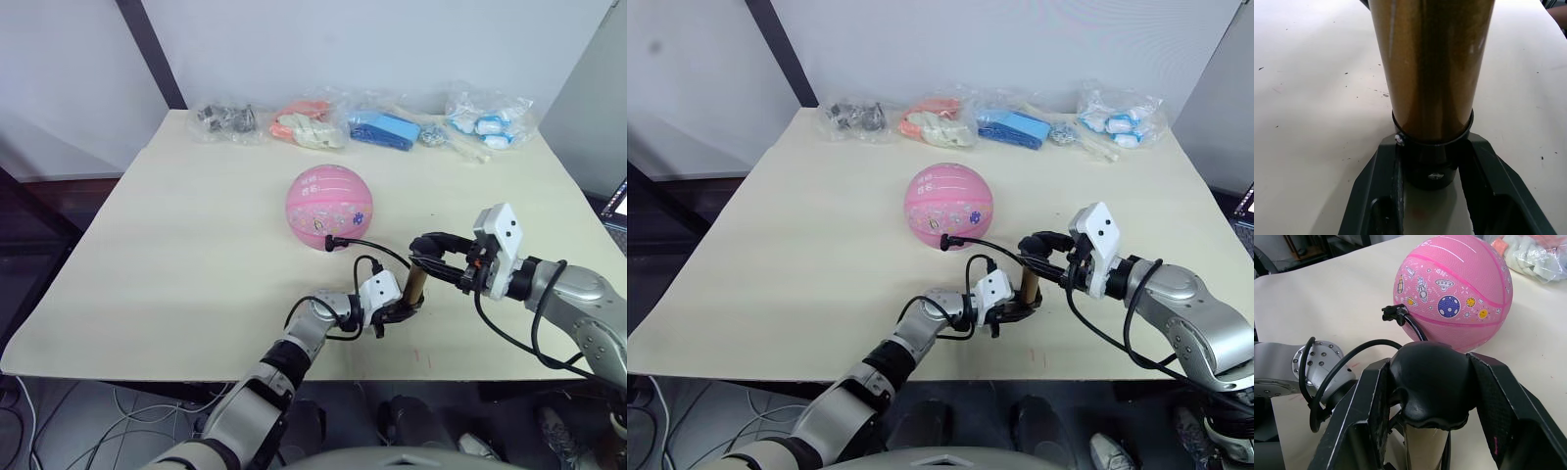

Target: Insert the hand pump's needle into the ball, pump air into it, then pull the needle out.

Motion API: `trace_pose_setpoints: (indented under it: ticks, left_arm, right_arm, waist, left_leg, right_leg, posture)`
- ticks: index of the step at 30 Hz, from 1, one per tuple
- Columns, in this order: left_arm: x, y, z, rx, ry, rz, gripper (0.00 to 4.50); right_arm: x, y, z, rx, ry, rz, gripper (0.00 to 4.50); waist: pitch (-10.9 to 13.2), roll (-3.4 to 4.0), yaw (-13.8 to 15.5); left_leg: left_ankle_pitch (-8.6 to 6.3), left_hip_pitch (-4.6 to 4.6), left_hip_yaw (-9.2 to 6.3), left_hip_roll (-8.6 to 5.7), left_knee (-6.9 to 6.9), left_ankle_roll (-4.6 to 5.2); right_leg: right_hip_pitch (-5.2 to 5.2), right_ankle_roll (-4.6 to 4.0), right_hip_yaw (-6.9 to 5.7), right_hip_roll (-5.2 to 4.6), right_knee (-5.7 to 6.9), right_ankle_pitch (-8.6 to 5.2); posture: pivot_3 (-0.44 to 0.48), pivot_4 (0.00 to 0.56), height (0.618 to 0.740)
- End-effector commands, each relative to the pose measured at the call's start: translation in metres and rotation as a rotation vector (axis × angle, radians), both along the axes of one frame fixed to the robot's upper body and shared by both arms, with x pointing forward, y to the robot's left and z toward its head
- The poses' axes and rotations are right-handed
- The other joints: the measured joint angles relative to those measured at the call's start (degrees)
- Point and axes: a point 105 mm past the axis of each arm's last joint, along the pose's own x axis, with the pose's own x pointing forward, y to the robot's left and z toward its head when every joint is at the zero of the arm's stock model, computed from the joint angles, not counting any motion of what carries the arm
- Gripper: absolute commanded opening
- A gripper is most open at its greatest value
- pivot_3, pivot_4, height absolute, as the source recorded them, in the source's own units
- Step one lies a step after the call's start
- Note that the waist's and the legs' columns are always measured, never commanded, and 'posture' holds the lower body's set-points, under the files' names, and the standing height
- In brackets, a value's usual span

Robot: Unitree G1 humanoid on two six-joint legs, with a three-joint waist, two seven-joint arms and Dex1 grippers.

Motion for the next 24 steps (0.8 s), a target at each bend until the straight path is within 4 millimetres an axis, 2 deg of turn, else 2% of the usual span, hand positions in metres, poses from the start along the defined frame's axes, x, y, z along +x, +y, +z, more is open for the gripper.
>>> trace_pose_setpoints:
  ticks: [1,11,16,18,20,21,24]
  left_arm:
    - [-0.012,0.009,-0.025,0.08,0.081,-0.001,1.08]
    - [-0.012,0.01,-0.026,0.082,0.082,-0.003,1.08]
    - [-0.013,0.01,-0.025,0.073,0.091,-0.007,1.08]
    - [-0.013,0.01,-0.022,0.061,0.093,-0.011,2.13]
    - [-0.01,0.013,-0.017,0.044,0.086,-0.002,2.88]
    - [-0.01,0.014,-0.014,0.029,0.083,0.0,3.45]
    - [-0.01,0.02,0.0,-0.04,0.064,-0.001,4.41]
  right_arm:
    - [-0.018,0.001,-0.06,-0.059,0.279,0.02,1.9]
    - [-0.012,-0.003,-0.042,-0.039,0.229,0.003,1.9]
    - [-0.012,-0.001,-0.039,-0.041,0.223,0.009,1.9]
    - [-0.013,0.0,-0.039,-0.043,0.222,0.014,1.9]
    - [-0.014,0.002,-0.04,-0.05,0.221,0.02,1.9]
    - [-0.014,0.002,-0.04,-0.051,0.22,0.021,1.9]
    - [-0.015,0.004,-0.04,-0.055,0.216,0.023,1.9]
  waist:
    - [0.0,0.0,0.0]
    - [0.06,0.09,0.03]
    - [0.09,0.12,0.05]
    - [0.11,0.13,0.04]
    - [0.19,0.24,0.07]
    - [0.23,0.27,0.15]
    - [0.4,0.32,-0.1]
  left_leg:
    - [0.0,0.0,-0.01,0.0,0.0,0.0]
    - [0.0,-0.05,-0.05,0.0,-0.01,0.0]
    - [0.0,-0.06,-0.07,-0.01,-0.02,0.0]
    - [0.0,-0.06,-0.08,-0.01,-0.02,0.0]
    - [0.0,-0.1,-0.07,-0.02,-0.05,0.0]
    - [0.0,-0.09,-0.07,-0.02,-0.05,0.0]
    - [0.0,-0.09,-0.07,-0.03,-0.04,0.0]
  right_leg:
    - [0.0,0.0,-0.01,0.0,0.0,0.0]
    - [-0.01,-0.02,-0.05,-0.01,-0.01,-0.02]
    - [-0.02,-0.02,-0.06,-0.01,-0.01,-0.02]
    - [-0.02,-0.02,-0.08,-0.01,-0.02,-0.03]
    - [-0.05,-0.03,-0.07,-0.02,-0.04,-0.03]
    - [-0.04,-0.03,-0.07,-0.03,-0.04,-0.03]
    - [-0.05,-0.03,-0.07,-0.04,-0.04,-0.03]
  posture:
    - [0.0,0.15,0.74]
    - [0.0,0.15,0.74]
    - [0.0,0.15,0.74]
    - [0.0,0.15,0.74]
    - [0.0,0.15,0.74]
    - [0.0,0.15,0.74]
    - [0.0,0.15,0.74]
